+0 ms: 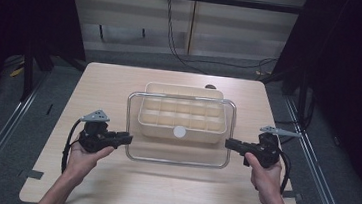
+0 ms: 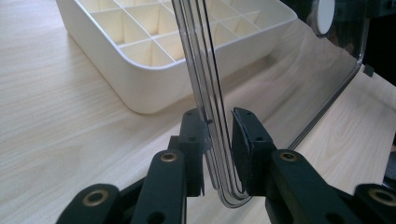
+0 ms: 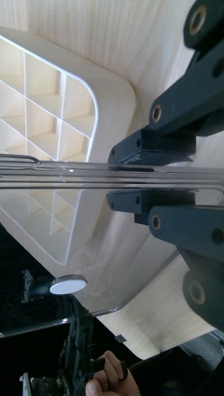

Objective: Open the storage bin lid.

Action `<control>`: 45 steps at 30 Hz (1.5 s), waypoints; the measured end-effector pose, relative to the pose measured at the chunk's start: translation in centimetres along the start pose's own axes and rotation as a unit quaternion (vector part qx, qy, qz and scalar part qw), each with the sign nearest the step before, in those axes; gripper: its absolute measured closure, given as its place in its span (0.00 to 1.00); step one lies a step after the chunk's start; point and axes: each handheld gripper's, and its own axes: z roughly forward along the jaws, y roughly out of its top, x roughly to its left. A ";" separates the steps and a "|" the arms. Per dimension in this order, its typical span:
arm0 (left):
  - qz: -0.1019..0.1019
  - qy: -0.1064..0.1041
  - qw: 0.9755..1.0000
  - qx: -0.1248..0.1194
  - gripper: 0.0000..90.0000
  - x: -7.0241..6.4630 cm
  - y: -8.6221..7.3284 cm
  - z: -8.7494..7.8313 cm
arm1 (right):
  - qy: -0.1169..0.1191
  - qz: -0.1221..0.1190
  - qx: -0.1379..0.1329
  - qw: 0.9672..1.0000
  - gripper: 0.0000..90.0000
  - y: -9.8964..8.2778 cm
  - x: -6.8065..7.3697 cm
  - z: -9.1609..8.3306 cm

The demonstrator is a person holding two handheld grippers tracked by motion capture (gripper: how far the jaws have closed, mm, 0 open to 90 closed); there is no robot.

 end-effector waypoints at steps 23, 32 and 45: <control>-0.001 -0.016 0.999 0.029 0.83 -1.3 -2.7 -0.5 | 0.012 0.011 0.020 1.000 0.87 -2.8 0.3 -0.4; -0.005 -0.018 0.999 0.040 0.82 -1.9 -3.9 -1.0 | 0.017 0.013 0.031 0.999 0.87 -4.0 0.8 -0.5; -0.006 -0.031 0.998 0.060 0.82 -2.8 -5.2 -1.2 | 0.018 0.009 0.050 0.999 0.87 -5.1 1.4 -1.2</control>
